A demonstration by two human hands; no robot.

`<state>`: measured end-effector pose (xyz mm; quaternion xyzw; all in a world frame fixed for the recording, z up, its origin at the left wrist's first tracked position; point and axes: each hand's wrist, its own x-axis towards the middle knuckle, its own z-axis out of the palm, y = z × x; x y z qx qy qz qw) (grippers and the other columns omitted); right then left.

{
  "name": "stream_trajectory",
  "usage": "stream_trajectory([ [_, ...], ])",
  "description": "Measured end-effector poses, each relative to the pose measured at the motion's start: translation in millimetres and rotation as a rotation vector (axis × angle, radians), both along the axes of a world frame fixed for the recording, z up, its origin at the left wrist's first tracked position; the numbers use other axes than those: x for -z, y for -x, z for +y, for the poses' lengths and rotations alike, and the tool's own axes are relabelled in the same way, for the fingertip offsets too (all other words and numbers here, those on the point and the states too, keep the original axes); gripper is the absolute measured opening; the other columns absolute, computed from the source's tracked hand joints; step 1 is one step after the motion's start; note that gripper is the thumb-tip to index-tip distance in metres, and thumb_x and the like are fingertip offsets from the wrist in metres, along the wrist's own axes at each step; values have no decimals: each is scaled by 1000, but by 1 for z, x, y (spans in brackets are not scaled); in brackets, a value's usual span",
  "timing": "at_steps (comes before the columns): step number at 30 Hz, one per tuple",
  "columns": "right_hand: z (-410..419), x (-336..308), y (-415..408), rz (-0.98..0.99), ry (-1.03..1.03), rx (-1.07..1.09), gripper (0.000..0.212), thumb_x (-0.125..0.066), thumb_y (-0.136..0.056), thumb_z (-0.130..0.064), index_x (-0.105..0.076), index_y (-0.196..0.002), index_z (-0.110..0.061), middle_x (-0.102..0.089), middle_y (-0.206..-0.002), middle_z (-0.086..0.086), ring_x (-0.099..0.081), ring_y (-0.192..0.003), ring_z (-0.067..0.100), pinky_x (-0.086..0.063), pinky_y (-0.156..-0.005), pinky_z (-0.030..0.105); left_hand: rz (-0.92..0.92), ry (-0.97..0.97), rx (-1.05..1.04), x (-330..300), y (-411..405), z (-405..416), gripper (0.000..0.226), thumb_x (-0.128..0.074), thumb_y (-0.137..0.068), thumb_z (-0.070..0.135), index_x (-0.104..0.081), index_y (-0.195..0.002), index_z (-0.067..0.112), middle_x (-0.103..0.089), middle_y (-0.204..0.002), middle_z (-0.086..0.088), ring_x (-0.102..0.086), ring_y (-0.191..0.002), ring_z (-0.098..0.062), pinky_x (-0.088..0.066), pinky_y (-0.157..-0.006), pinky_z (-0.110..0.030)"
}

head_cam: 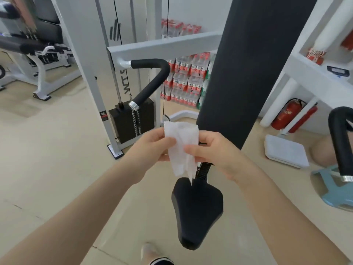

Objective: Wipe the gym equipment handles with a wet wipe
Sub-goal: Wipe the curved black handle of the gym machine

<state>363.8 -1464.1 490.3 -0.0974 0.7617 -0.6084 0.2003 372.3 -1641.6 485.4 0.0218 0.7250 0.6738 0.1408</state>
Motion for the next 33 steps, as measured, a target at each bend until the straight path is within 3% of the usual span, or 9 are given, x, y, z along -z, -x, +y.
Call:
stream_trajectory([
  [3, -29, 3, 32, 126, -93, 53, 24, -59, -89, -12, -66, -110, -22, -71, -105, 1, -66, -100, 21, -52, -90, 44, 26, -16, 0, 0, 31, -27, 29, -40, -97, 13, -58, -119, 17, -71, -103, -3, -69, -92, -20, -56, -81, -37],
  [9, -80, -5, 124, 119, -1, 118, 24, -44, -98, -16, -61, -115, -13, -70, -98, 8, -66, -81, 18, -54, -70, 29, 127, -9, 19, -9, 130, -82, 15, -44, -97, 18, -55, -103, 9, -72, -89, -7, -70, -80, -21, -55, -78, -42],
  [13, -95, -28, 189, 90, -9, 139, 26, -39, -99, -15, -58, -113, -26, -69, -95, 3, -63, -82, 22, -50, -71, 36, 106, -128, 73, -32, 204, -120, 3, -51, -92, 10, -50, -90, 11, -73, -77, -1, -68, -72, -16, -56, -71, -32],
  [16, -106, -40, 228, 29, 217, 140, 24, -44, -96, -16, -58, -115, -18, -69, -101, 1, -66, -88, 17, -54, -72, 28, 147, -177, 180, -45, 252, -145, 9, -52, -89, 7, -54, -91, 16, -73, -84, -1, -69, -78, -16, -58, -72, -26],
  [20, -120, -48, 260, 20, 409, 197, 26, -47, -87, -6, -71, -80, -13, -68, -74, -1, -62, -70, 12, -53, -61, 21, 234, -98, 302, -46, 301, -168, 47, -44, -91, -6, -73, -72, 25, -72, -86, 9, -67, -86, -8, -54, -76, -20],
  [23, -138, -54, 280, 42, 372, 219, 46, -36, -87, -27, -72, -62, -16, -64, -65, 1, -59, -65, 13, -51, -61, 23, 309, -5, 391, -40, 340, -183, 51, -47, -86, -12, -73, -61, 24, -68, -80, 11, -64, -84, -6, -48, -78, -16],
  [27, -170, -45, 319, 170, 49, 637, 39, -59, -86, -37, -53, -54, -17, -48, -62, 11, -47, -59, 22, -43, -64, 31, 495, 325, 452, -32, 390, -200, 22, -56, -79, 19, -73, -65, 23, -62, -90, 13, -57, -85, -2, -39, -78, -5],
  [30, -192, -44, 345, 354, -244, 841, 14, -64, -84, -13, -53, -89, -19, -53, -86, -8, -52, -77, 9, -44, -70, 22, 709, 532, 474, -26, 424, -213, 15, -59, -86, 18, -69, -78, 24, -58, -93, 13, -55, -81, 0, -39, -70, -5],
  [33, -210, -47, 358, 689, -716, 921, 42, -56, -86, 0, -48, -123, -17, -55, -114, -1, -53, -97, 17, -41, -82, 23, 872, 668, 616, -29, 452, -223, 16, -54, -90, 17, -66, -98, 24, -54, -92, 13, -51, -76, 8, -37, -67, -7],
])
